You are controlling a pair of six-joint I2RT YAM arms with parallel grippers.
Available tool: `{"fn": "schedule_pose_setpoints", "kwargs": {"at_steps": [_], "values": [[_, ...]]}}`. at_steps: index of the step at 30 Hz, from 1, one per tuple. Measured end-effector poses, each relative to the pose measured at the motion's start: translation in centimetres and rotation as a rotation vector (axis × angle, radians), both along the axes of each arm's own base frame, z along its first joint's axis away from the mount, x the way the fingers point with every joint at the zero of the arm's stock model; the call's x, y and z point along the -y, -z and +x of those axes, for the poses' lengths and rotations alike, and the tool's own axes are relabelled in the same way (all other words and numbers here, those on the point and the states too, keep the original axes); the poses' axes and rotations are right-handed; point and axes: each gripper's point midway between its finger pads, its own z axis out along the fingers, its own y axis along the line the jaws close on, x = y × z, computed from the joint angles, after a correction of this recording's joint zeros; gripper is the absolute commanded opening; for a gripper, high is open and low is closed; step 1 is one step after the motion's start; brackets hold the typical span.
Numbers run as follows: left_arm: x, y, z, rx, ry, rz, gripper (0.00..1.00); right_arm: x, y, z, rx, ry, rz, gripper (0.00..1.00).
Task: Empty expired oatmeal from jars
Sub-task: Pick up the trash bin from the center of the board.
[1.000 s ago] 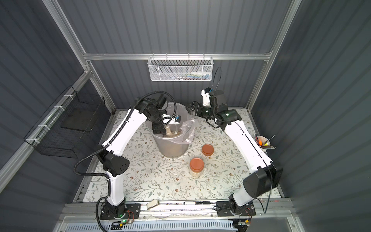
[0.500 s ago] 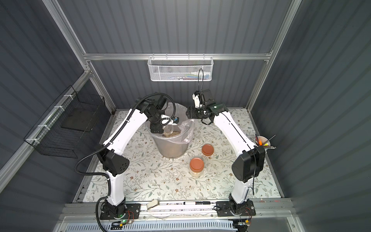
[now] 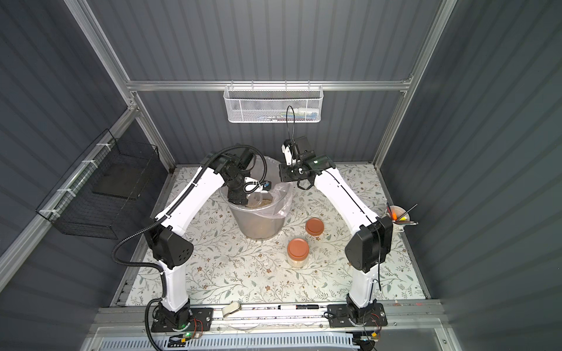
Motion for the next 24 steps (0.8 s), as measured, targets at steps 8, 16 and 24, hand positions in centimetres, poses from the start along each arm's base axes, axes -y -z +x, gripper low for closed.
{"fn": "schedule_pose_setpoints", "kwargs": {"at_steps": [8,16,24], "values": [[-0.4,-1.5,-0.5,0.043,0.001,-0.019,0.0,-0.5,0.0,0.7,0.018,0.014,-0.022,0.1],[-0.9,-2.7,-0.3,0.09,-0.008,-0.015,0.0,-0.3,-1.6,0.1,0.082,0.012,-0.167,0.0],[-0.5,-2.5,-0.8,0.09,0.008,-0.011,0.0,-1.9,-4.4,-0.1,0.262,-0.024,-0.292,0.0]]}}
